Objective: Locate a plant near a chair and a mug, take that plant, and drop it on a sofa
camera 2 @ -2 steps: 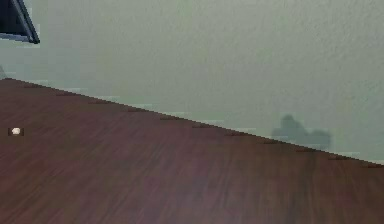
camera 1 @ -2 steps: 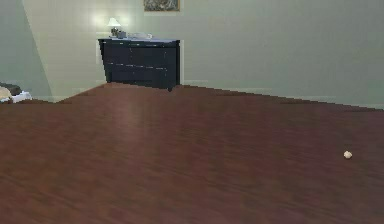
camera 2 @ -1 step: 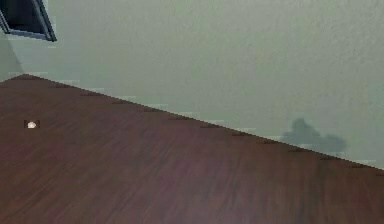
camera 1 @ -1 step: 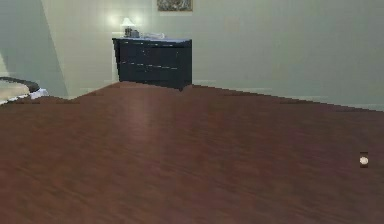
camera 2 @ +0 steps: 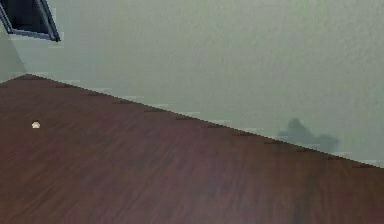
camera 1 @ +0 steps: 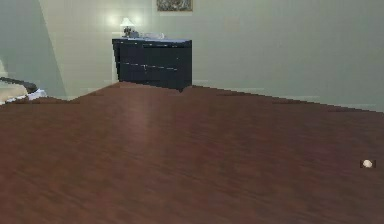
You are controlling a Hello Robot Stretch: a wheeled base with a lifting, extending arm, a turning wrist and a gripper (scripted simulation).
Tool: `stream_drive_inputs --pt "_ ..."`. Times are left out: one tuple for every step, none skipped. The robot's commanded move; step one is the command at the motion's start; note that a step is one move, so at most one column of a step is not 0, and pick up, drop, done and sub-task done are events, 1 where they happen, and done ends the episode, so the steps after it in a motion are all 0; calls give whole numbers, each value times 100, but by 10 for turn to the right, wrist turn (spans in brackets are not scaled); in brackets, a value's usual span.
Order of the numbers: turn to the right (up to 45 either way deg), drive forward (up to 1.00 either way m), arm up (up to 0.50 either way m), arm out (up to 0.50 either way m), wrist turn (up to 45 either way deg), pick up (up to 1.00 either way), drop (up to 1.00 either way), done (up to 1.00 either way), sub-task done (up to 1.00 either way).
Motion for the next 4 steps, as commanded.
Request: stream_drive_inputs --pt "-180 0 0 0 0 0 0 0 0" --pt "0 35 0 0 0 0 0 0 0" --pt "-450 0 0 0 0 0 0 0 0" --pt "0 100 0 0 0 0 0 0 0"
